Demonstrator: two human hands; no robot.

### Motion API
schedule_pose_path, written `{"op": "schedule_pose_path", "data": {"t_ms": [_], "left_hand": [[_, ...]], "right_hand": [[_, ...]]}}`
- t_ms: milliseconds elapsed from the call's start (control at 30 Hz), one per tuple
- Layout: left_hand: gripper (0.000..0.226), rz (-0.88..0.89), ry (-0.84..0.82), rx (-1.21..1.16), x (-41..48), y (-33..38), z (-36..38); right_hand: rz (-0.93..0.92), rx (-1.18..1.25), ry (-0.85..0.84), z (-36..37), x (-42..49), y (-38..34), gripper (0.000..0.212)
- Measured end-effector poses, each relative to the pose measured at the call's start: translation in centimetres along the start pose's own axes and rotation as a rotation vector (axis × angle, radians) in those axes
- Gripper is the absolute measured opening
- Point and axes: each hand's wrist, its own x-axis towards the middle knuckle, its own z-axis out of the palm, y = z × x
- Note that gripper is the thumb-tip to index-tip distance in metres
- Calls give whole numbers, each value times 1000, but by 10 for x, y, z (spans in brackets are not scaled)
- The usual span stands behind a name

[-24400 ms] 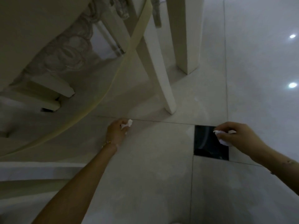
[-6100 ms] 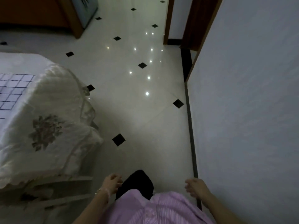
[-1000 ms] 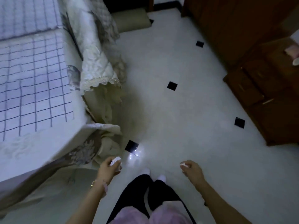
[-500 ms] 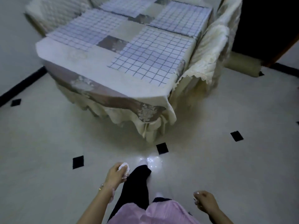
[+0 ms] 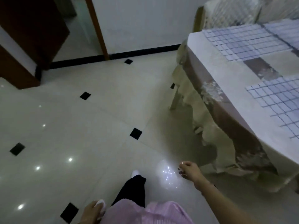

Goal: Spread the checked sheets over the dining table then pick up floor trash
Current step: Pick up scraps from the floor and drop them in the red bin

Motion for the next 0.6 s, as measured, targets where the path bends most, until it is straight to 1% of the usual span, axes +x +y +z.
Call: {"op": "schedule_pose_path", "data": {"t_ms": [67, 100, 167, 200, 267, 300, 333, 400, 433, 533, 600], "left_hand": [[31, 16, 55, -15, 2, 3, -19], [26, 42, 84, -3, 4, 6, -27], [10, 76, 160, 40, 11, 13, -41], [9, 92, 193, 22, 15, 21, -48], [29, 125, 218, -81, 33, 43, -64], [33, 67, 221, -183, 43, 61, -70], [28, 27, 194, -215, 54, 83, -74], [20, -61, 73, -302, 85, 125, -83], [17, -76, 73, -354, 99, 153, -86], [10, 18, 69, -386, 141, 240, -91], [14, 73, 57, -377, 164, 297, -94]], "right_hand": [[-26, -66, -30, 23, 18, -39, 16], [-36, -84, -41, 33, 25, -56, 15], [-41, -107, -61, 50, 40, -83, 20], [-32, -122, -64, 58, 48, -94, 21], [3, -139, -53, 68, 64, -110, 21], [23, -142, -47, 72, 71, -117, 19], [47, -147, -44, 75, 80, -122, 17], [100, -144, -50, 79, 99, -132, 16], [130, -141, -50, 81, 109, -139, 16], [212, -151, -42, 85, 150, -162, 19], [235, -172, -27, 86, 177, -186, 26]]}}
